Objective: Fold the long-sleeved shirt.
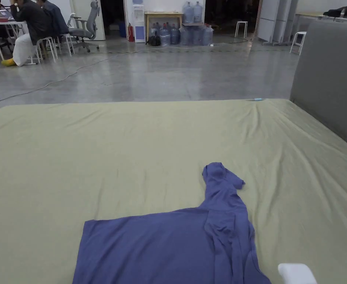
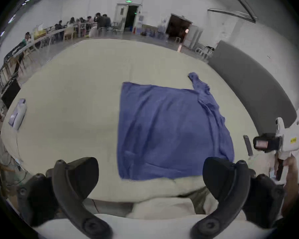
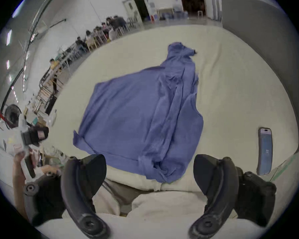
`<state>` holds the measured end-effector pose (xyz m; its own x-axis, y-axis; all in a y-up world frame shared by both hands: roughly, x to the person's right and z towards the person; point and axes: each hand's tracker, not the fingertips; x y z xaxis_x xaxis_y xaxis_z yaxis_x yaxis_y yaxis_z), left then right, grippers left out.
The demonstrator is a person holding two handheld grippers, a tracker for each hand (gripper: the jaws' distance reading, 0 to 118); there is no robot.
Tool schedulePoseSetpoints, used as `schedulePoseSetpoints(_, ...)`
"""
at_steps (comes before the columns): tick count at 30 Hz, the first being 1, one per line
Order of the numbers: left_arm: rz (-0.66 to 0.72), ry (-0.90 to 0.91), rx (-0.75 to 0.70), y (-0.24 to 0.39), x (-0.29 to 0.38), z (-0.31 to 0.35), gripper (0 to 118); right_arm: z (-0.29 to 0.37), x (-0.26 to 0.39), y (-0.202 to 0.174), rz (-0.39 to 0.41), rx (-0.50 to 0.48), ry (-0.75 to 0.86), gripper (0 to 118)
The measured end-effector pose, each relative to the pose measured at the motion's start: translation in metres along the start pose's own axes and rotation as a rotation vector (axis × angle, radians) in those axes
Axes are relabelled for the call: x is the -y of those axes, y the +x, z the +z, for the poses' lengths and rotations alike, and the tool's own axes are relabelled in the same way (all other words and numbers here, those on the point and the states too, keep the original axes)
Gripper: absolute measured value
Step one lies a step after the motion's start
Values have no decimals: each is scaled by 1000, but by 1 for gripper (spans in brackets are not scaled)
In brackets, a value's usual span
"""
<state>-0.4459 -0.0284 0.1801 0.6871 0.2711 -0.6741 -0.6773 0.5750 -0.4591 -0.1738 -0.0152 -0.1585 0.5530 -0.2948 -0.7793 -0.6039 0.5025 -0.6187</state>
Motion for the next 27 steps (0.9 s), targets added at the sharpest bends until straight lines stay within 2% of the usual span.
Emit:
schedulePoseSetpoints(1,-3,-42,-10,7,7,-2,0,1,4,1,-23,-11,-3,0)
schedulePoseSetpoints(4,-24,-50,-3,21,26,-4,0,-1,18,-3,-25,-7,21,0)
schedulePoseSetpoints(6,-24,-52,-41,29,35,-5,0,-9,22,-4,-10,31,8,0)
schedulePoseSetpoints(8,-26,-80,1,26,33,-7,0,-14,20,-1,15,-7,-14,0)
schedulePoseSetpoints(13,-16,-55,-2,31,9,-12,0,-26,3,-3,54,23,-8,0)
schedulePoseSetpoints(20,2,-18,-6,34,-24,-27,0,-55,-46,3,59,36,-5,0)
schedulePoseSetpoints(21,-1,-22,-6,34,-27,-30,0,-60,-60,3,66,43,-5,3)
schedulePoseSetpoints(22,-5,-27,-3,34,-31,-33,0,-66,-76,4,68,41,-4,32)
schedulePoseSetpoints(23,-10,-32,1,34,-33,-36,0,-73,-94,8,66,19,-7,90)
schedulePoseSetpoints(24,-17,-39,3,34,-36,-39,0,-83,-116,13,54,-13,-14,118)
schedulePoseSetpoints(27,-27,-43,5,34,-45,-48,0,-118,-192,26,-7,-26,17,117)
